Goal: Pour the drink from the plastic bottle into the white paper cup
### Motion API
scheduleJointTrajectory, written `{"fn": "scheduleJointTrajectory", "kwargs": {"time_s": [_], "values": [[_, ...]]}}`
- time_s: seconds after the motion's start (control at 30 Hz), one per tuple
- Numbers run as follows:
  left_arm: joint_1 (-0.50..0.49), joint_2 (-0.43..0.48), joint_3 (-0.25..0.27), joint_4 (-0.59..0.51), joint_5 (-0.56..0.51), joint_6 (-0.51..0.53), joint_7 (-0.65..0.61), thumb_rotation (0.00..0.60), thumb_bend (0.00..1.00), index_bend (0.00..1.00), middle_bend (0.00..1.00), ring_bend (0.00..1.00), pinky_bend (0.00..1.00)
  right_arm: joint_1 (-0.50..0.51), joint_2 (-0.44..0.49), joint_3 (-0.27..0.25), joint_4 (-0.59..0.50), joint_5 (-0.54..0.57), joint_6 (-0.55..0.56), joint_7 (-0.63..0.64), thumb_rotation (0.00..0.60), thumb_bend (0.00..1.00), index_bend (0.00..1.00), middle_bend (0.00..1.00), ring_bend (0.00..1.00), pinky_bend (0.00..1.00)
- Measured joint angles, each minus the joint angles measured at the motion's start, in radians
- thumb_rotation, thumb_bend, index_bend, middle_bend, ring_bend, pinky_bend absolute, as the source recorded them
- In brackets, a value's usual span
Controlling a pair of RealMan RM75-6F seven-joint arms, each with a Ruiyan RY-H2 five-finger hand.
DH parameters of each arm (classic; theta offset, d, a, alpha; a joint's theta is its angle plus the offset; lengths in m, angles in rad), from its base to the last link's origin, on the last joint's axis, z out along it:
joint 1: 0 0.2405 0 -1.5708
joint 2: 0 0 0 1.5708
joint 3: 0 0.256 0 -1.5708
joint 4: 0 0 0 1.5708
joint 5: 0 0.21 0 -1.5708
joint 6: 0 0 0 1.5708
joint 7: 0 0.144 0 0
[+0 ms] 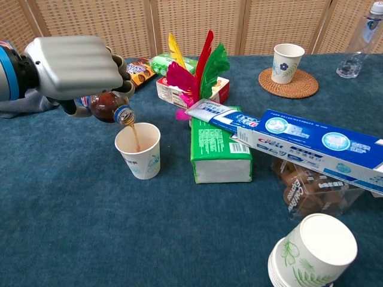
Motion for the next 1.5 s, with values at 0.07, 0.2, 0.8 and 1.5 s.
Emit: {"fn": "scheduleJointTrajectory", "kwargs": {"time_s": [0.07, 0.2, 0.8, 1.5], "values": [[-0.002, 0.001, 0.003, 0.000, 0.003, 0.001, 0.008, 0.600, 0.33, 0.33, 0.37, 0.27, 0.41, 0.001, 0.000, 0.000, 0.001, 0.001, -0.002, -0.001, 0.599, 0.00, 0.00, 0.00, 0.00, 0.00], [-0.006, 0.001, 0.006, -0.002, -0.001, 0.001, 0.014, 0.600, 0.33, 0.33, 0.37, 0.27, 0.41, 0.001, -0.001, 0.000, 0.001, 0.001, -0.002, -0.001, 0.600, 0.00, 0.00, 0.00, 0.00, 0.00], [-0.008, -0.006, 0.021, 0.012, 0.022, 0.024, 0.041, 0.600, 0.33, 0.33, 0.37, 0.27, 0.41, 0.001, -0.003, -0.001, -0.001, -0.001, -0.003, -0.009, 0.600, 0.00, 0.00, 0.00, 0.00, 0.00], [0.064, -0.027, -0.001, 0.031, 0.007, 0.068, -0.272, 0.600, 0.33, 0.33, 0.34, 0.24, 0.38, 0.007, -0.015, -0.006, -0.001, 0.002, -0.018, -0.040, 0.600, 0.00, 0.00, 0.00, 0.00, 0.00]]}}
